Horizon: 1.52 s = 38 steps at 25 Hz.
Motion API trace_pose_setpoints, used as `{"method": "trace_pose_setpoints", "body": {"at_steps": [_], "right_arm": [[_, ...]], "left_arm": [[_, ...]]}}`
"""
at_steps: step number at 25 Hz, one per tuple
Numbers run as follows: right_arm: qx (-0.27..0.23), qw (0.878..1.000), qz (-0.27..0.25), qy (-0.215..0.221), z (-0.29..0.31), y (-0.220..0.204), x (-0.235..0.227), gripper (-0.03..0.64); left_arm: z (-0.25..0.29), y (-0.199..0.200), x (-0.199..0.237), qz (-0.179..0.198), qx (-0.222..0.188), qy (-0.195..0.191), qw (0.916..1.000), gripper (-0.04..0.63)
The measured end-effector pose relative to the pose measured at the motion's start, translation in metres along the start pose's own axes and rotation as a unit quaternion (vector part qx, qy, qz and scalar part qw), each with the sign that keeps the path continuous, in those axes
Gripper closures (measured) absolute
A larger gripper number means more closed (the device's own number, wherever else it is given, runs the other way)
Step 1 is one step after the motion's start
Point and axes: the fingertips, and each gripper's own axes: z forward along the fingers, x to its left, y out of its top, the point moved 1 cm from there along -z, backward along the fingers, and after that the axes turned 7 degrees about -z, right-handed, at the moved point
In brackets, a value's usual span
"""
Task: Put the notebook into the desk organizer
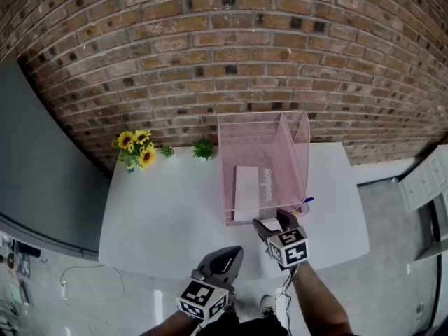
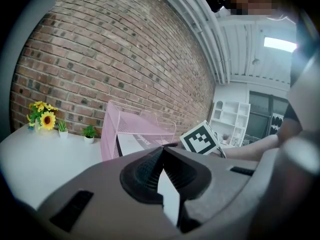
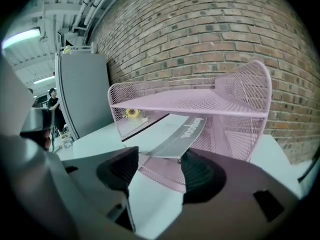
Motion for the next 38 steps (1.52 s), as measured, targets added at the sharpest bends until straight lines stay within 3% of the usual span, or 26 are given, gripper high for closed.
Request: {"method": "trace_pose_setpoints", "body": {"at_steps": [6,10,16,20,38], "right_arm": [[0.004,0.999,-0.047,-0.01,0.0,0.002,0.001,0.336],[-0.002,0.997,-0.06,-0.049,0.001,0.005,-0.007,0.336],[-0.003,0.995,-0.057,-0.083,0.002,0.004,-0.015,0.267],[0.002,0.994,-0.042,-0.098,0.0,-0.001,-0.02,0.258],[-0.016,0.997,-0.021,-0.075,-0.039,-0.015,-0.014,0.267]], "left_arm": [[-0.001,-0.002,-0.001,-0.003,0.002,0.005,1.0,0.591],[0.0,-0.004,-0.002,-0.004,0.001,0.007,1.0,0.591],[0.0,-0.003,-0.002,-0.006,0.0,0.01,0.9999,0.591],[0.001,-0.005,-0.001,-0.008,0.001,0.012,0.9999,0.591],[0.003,-0.01,-0.027,-0.005,-0.009,0.02,0.9997,0.591]]}}
